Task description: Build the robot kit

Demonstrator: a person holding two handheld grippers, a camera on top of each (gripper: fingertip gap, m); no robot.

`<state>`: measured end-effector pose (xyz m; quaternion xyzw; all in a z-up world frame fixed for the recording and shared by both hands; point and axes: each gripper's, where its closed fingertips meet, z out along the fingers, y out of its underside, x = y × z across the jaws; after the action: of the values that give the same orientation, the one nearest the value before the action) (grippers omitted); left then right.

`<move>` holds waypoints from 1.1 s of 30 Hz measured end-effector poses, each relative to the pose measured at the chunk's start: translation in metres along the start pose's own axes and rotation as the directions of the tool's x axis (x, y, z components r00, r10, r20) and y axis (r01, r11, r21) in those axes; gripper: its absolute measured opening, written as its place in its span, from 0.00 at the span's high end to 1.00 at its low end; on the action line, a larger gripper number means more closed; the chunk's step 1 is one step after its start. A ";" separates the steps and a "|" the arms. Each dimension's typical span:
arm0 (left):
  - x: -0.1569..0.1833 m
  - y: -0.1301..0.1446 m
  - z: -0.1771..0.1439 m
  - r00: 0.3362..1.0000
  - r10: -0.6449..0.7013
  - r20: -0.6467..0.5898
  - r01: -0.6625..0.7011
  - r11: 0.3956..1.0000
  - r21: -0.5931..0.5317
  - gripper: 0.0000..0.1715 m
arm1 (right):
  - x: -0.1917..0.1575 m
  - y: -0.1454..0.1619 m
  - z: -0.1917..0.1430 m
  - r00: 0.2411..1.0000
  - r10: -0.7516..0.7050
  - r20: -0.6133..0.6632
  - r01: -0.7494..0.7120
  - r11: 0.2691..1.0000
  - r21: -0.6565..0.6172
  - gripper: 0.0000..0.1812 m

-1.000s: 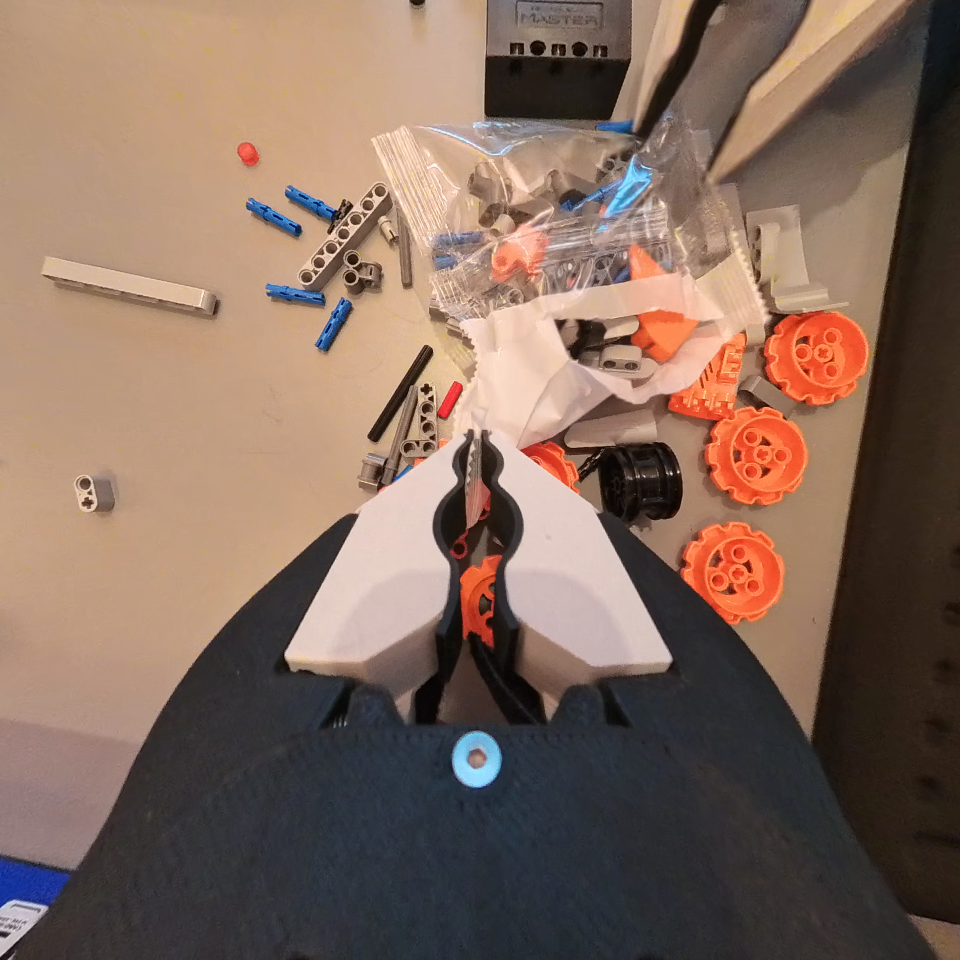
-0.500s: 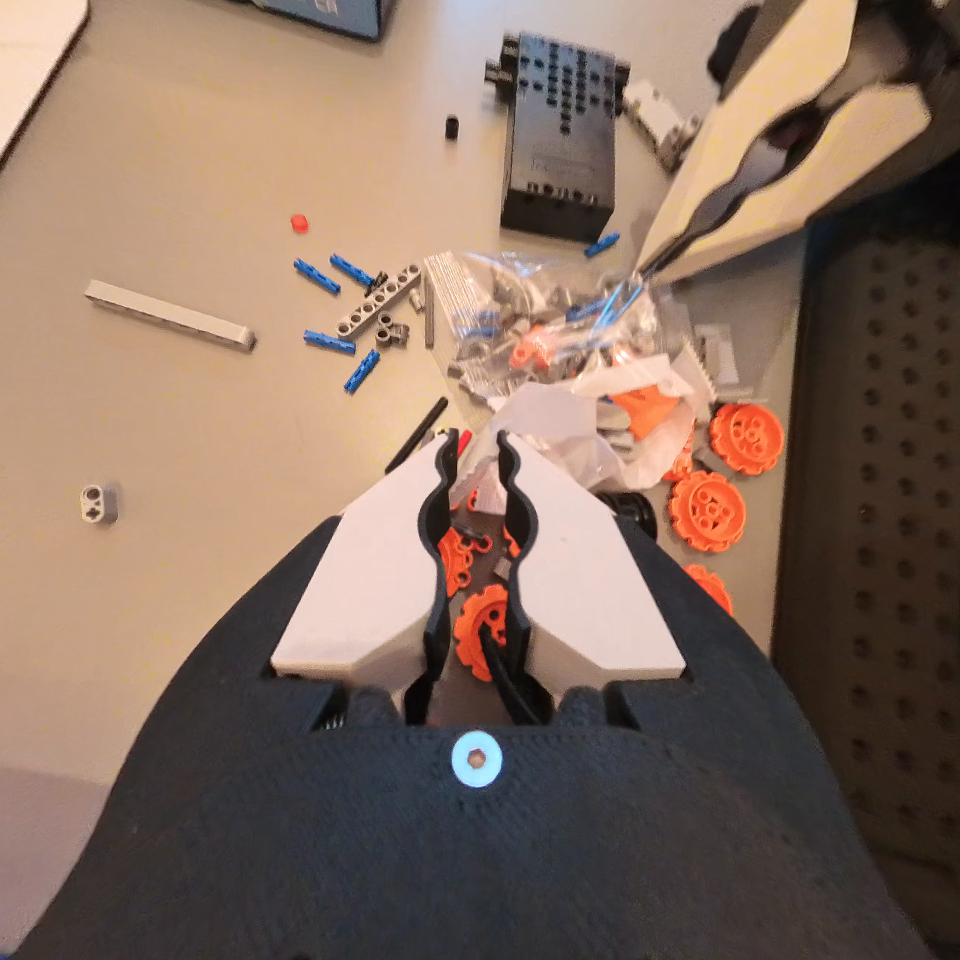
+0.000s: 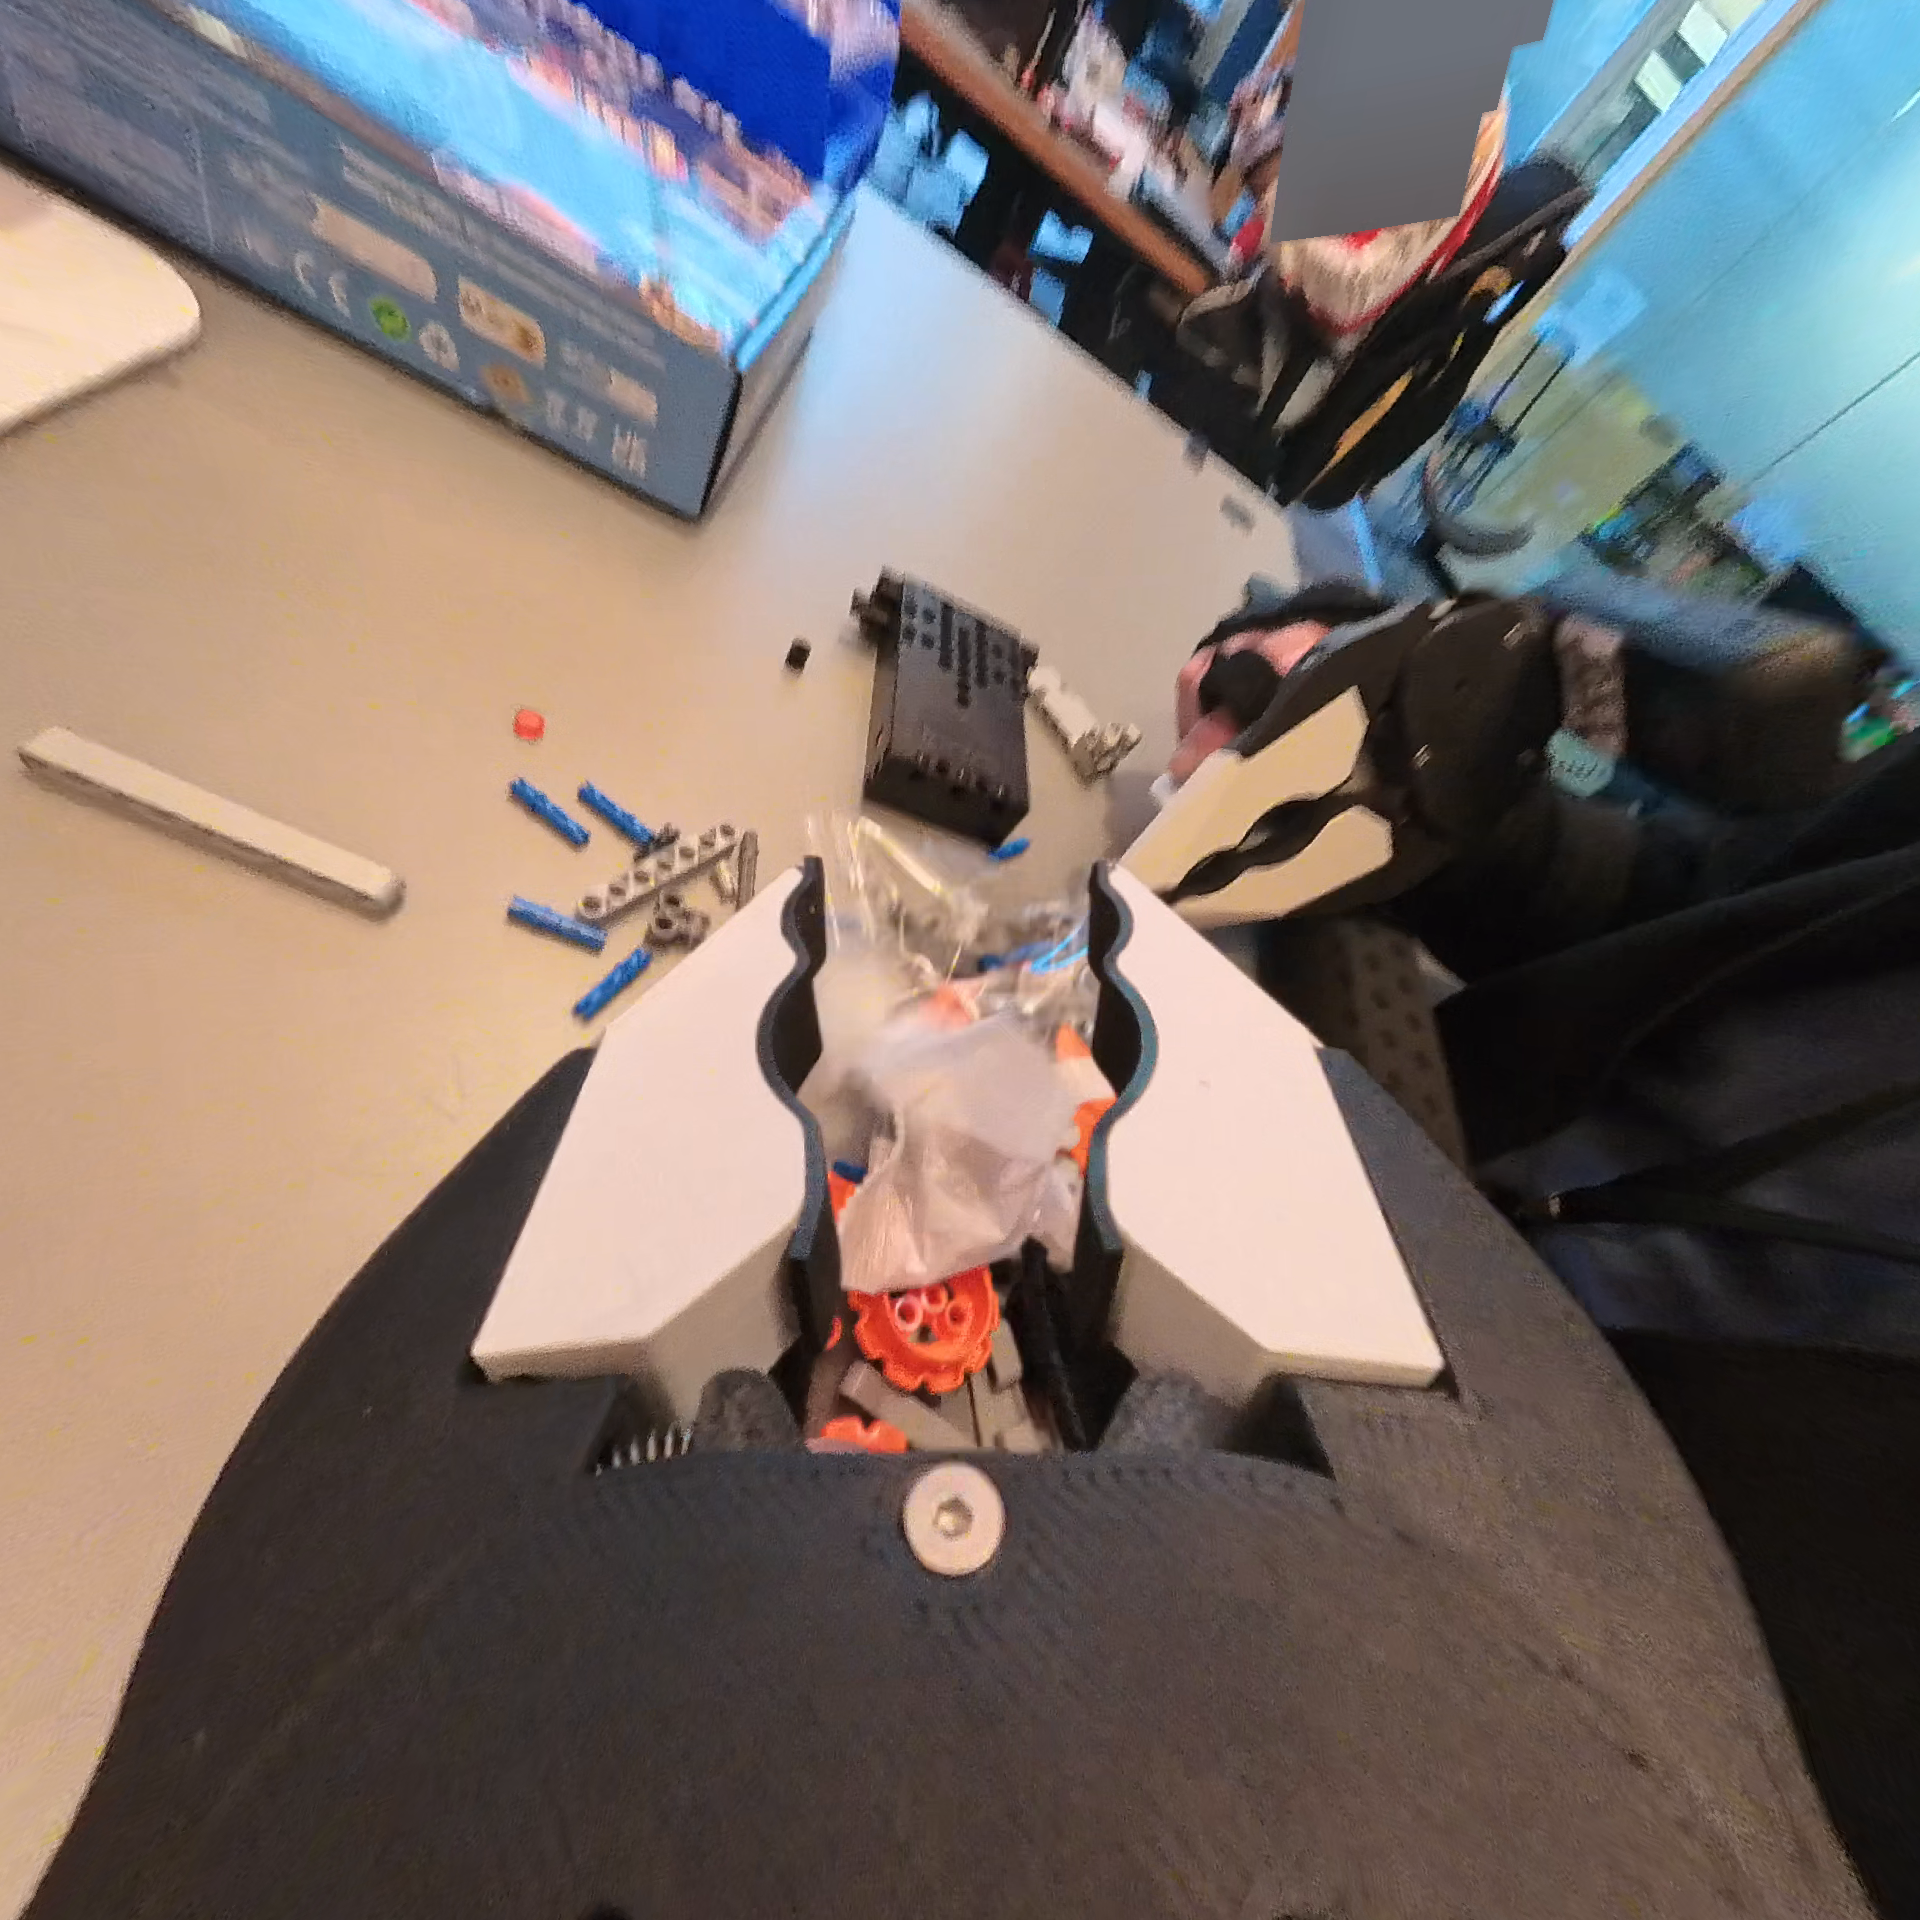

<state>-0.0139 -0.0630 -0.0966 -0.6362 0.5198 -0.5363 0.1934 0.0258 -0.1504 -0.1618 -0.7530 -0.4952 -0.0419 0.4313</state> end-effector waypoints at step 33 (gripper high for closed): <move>-0.001 0.015 0.026 0.976 0.201 0.083 -0.197 0.979 -0.057 1.00 | 0.023 -0.003 -0.001 0.956 0.287 0.066 -0.293 0.951 0.099 0.92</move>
<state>0.0026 -0.0760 -0.1178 -0.6085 0.5847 -0.4729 0.2534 0.0353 -0.1344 -0.1475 -0.7940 -0.3915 0.0677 0.4600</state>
